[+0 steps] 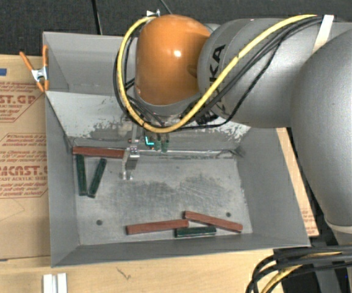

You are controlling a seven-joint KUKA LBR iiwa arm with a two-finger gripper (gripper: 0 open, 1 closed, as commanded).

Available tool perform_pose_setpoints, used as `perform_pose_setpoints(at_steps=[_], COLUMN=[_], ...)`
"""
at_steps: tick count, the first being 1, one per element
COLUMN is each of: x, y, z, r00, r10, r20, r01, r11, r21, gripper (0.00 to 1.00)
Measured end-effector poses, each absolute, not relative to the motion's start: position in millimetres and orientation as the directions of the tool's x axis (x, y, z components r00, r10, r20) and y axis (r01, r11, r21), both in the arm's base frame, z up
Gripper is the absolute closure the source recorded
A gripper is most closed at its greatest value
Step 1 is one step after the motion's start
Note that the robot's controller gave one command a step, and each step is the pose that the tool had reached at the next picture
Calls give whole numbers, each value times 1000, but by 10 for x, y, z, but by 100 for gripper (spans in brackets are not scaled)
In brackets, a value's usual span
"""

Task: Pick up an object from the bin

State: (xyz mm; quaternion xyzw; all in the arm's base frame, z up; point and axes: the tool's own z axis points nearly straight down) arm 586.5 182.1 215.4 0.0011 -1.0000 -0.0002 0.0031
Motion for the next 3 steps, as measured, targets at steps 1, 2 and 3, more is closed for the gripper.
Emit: perform_pose_setpoints(at_steps=[1,2,3], x=[5884,5370,5361], y=[1812,1812,1515], z=[2203,1777,1212], r00=[-1000,-1000,-990], r10=[-1,-5,-141], r20=[-2,-6,-3], r01=[-1,-5,-141], r11=[1000,1000,990], r21=[2,2,2], gripper=[0,0,0])
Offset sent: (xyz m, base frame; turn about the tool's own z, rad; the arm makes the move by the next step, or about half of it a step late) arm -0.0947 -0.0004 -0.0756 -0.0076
